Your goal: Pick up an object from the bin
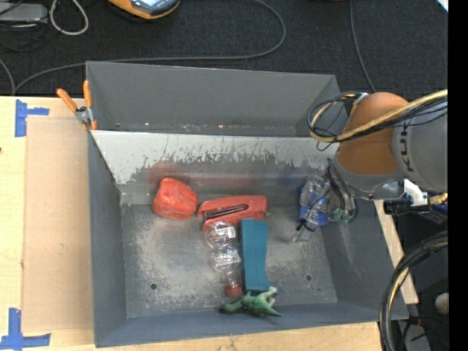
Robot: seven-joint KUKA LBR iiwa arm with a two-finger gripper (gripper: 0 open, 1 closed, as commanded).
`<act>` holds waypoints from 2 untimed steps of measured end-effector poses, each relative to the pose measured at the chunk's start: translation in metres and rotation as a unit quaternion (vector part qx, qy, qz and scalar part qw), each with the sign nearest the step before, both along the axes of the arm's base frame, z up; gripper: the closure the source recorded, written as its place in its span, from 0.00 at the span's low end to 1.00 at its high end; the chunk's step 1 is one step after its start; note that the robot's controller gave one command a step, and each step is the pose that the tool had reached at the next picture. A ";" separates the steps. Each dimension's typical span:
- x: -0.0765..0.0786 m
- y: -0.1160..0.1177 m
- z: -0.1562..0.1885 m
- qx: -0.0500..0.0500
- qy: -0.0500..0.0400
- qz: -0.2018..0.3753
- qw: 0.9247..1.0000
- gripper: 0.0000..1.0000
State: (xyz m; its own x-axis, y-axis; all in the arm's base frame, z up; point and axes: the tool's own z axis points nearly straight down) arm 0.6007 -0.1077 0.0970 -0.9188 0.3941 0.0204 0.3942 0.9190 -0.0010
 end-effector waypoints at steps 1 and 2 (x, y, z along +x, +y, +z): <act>-0.001 0.004 -0.003 0.002 0.004 0.002 1.000 0.00; 0.008 -0.037 0.002 0.001 0.000 -0.096 0.995 1.00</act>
Offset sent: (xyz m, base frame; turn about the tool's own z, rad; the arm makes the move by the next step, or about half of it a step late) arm 0.0043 -0.0391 -0.0026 0.1983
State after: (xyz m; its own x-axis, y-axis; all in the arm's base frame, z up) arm 0.6090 -0.1448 0.0991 -0.8266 0.5624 0.0219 0.5625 0.8268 0.0005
